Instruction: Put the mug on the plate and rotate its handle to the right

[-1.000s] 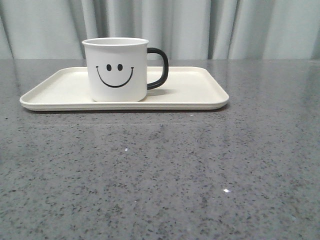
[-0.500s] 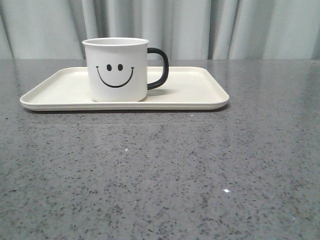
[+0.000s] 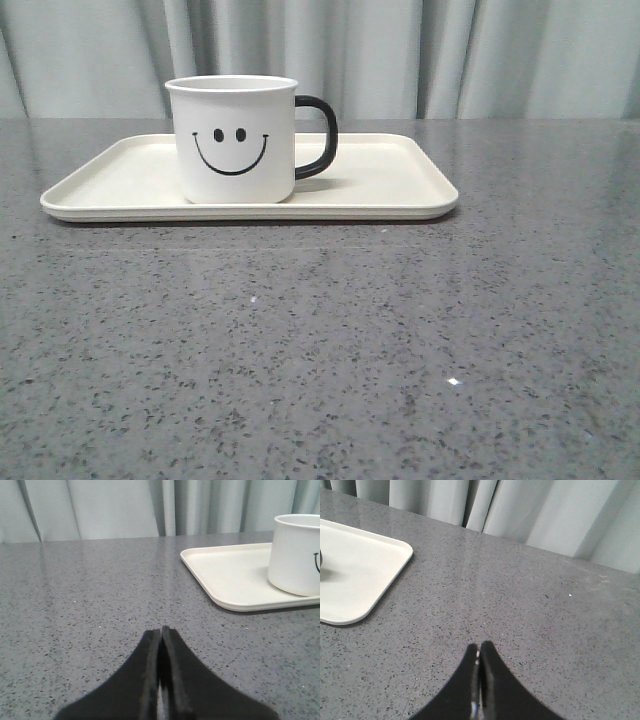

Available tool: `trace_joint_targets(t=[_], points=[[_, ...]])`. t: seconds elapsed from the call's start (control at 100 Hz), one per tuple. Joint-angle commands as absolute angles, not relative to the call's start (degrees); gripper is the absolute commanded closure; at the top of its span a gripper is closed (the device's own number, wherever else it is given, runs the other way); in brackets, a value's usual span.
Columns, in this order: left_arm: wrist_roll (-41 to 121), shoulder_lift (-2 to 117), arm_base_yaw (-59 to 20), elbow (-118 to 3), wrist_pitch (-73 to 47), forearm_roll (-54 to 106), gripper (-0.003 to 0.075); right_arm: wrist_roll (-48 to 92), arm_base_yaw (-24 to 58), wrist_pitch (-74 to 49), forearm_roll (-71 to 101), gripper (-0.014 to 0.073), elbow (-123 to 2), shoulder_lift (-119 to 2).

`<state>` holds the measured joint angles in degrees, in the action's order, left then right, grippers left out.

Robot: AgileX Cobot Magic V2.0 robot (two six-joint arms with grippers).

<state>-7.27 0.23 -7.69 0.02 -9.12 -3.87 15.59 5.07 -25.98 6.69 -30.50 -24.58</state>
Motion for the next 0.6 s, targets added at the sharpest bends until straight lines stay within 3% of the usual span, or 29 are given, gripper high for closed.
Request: trace_joint_targets(t=[0.0,0.59], points=[[-7.3,0.6,-6.0,0.2,-3.8,-3.6,0.074,15.4,4.6,-21.7,6.9,0.0659,-31.9,-24.6],[-7.3,-1.9,-3.2,0.5,-4.0,-3.7,0.074,15.4,4.6,-21.7,6.9,0.0659,-31.9,-24.6]])
